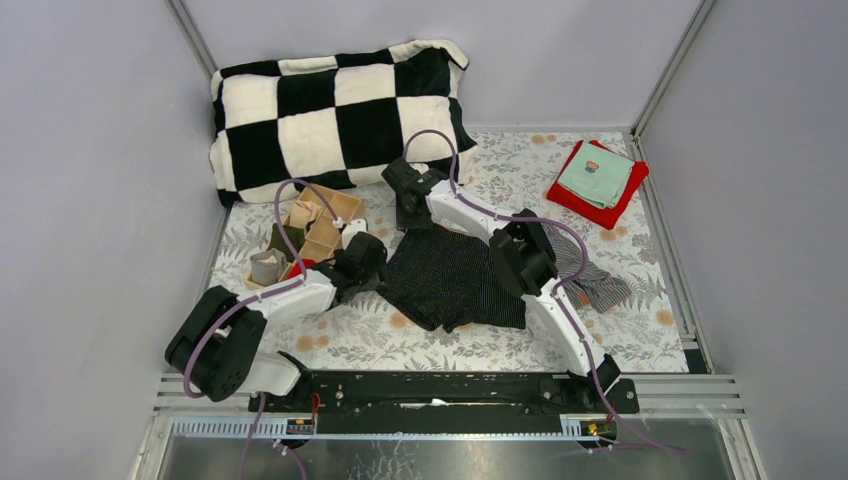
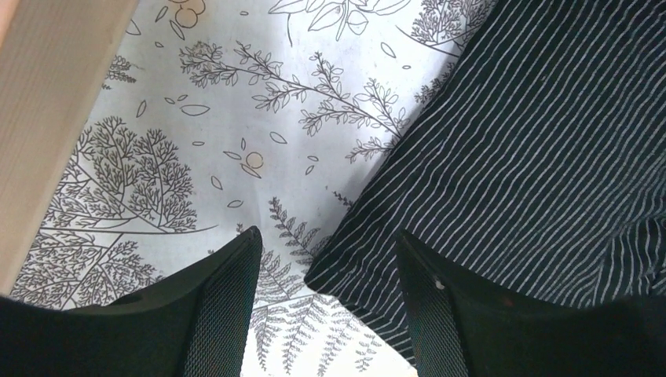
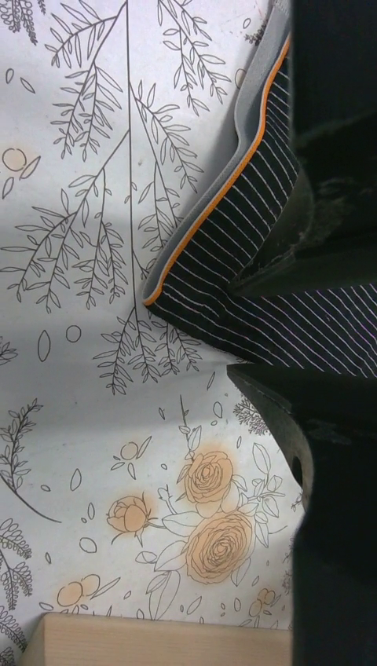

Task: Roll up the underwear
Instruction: Fold the underwear at the center of the board.

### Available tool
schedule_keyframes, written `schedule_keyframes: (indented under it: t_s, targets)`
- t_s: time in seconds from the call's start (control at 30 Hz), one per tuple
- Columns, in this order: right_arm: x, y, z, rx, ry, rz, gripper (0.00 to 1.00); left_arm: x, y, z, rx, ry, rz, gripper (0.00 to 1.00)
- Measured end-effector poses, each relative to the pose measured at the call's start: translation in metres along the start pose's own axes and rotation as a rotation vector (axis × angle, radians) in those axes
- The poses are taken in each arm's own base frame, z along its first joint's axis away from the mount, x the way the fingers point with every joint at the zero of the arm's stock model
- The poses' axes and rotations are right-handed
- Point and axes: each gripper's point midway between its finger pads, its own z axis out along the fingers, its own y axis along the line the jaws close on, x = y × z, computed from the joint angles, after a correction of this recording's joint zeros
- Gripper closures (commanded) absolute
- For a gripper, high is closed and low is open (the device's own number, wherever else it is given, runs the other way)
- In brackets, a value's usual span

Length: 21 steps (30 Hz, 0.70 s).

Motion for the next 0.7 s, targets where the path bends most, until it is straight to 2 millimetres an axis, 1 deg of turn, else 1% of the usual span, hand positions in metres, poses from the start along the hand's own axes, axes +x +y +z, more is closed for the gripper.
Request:
schedule_keyframes:
  t_s: [0.17,0.27,0.3,0.37,0.43,0.47,0.57,0.6,0.63,0.67,0.7]
  targets:
    - [0.000,-0.001,0.000,0.006,0.000,-0.006,0.63,-0.001,0.000,0.009,-0.027,0.009,0.007,0.40]
    - [0.000,-0.002,0.002,0.012,0.000,-0.011,0.72,-0.004,-0.003,0.012,-0.030,0.009,0.007,0.46]
    - [0.000,-0.003,0.002,0.014,0.000,-0.013,0.76,-0.003,-0.003,0.013,-0.031,0.009,0.007,0.49]
    - [0.000,-0.003,0.003,0.014,-0.001,-0.017,0.80,-0.004,-0.004,0.014,-0.030,0.008,0.006,0.57]
    - [0.000,-0.003,0.003,0.014,-0.001,-0.019,0.81,-0.004,-0.005,0.015,-0.028,0.006,0.003,0.65]
    - [0.000,-0.003,0.003,0.013,-0.001,-0.019,0.82,-0.004,-0.005,0.015,-0.027,0.005,-0.001,0.67]
    - [0.000,-0.002,0.003,0.012,-0.003,-0.018,0.85,-0.003,-0.006,0.016,-0.019,0.008,-0.003,0.68]
    - [0.000,-0.002,0.004,0.011,-0.004,-0.018,0.85,-0.003,-0.007,0.015,-0.013,0.009,-0.004,0.67]
    - [-0.001,-0.002,0.004,0.010,-0.005,-0.018,0.85,-0.002,-0.008,0.015,-0.003,0.010,-0.008,0.60]
    - [-0.001,-0.002,0.004,0.009,-0.007,-0.018,0.85,-0.001,-0.009,0.013,0.008,0.011,-0.011,0.50]
    - [-0.001,-0.001,0.004,0.007,-0.008,-0.017,0.85,0.001,-0.010,0.012,0.022,0.010,-0.017,0.48]
